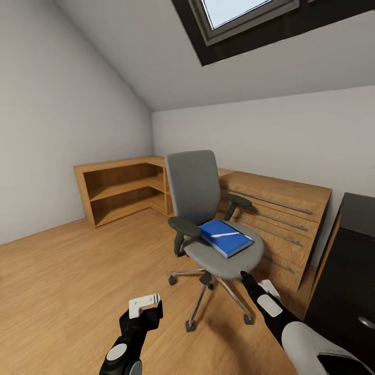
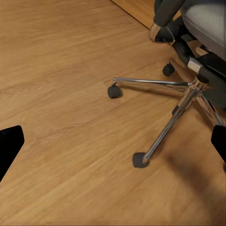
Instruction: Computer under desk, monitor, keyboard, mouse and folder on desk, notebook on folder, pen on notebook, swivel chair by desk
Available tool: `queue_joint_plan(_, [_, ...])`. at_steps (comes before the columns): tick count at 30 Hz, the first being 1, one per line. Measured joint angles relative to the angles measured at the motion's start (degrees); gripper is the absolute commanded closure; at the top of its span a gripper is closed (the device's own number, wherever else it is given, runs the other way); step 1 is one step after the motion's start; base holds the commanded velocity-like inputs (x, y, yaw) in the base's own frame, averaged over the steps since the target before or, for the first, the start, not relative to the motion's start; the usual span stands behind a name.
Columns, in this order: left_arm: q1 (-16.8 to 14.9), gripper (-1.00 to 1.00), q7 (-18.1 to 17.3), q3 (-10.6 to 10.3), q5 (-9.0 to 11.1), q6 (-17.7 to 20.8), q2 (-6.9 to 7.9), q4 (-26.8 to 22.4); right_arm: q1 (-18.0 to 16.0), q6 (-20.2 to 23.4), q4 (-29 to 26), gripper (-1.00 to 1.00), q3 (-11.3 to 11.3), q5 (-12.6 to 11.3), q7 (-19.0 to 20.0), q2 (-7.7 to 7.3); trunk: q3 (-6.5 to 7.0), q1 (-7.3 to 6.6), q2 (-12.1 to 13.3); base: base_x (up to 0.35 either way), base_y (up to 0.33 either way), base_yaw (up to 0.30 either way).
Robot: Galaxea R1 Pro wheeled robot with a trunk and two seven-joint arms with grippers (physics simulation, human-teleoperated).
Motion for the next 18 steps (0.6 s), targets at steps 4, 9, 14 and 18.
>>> queue_joint_plan(4, [0.0,-1.0,0.0,-0.03,-0.02,-0.04,0.0,0.04,0.01,-0.05,0.06,-1.0,0.01,-0.01,-0.02,0.0,0.0,0.0,0.0,-0.028,-0.009,0.0])
queue_joint_plan(9, [0.0,-1.0,0.0,-0.16,0.02,0.01,-0.02,0.12,0.01,-0.08,0.1,-1.0,0.09,-0.02,-0.06,0.05,0.0,0.02,0.0,-0.215,-0.001,0.0])
queue_joint_plan(14, [0.0,-1.0,0.0,-0.28,0.06,0.05,-0.13,1.03,0.01,-0.09,0.11,-1.0,0.1,-0.02,-0.08,0.08,0.0,0.03,0.0,-0.317,0.0,0.0])
queue_joint_plan(18, [0.0,-1.0,0.01,-0.31,0.06,0.05,-0.15,1.15,0.01,-0.09,0.11,-1.0,0.1,0.04,-0.06,0.09,0.0,0.03,0.0,-0.331,0.0,0.0])
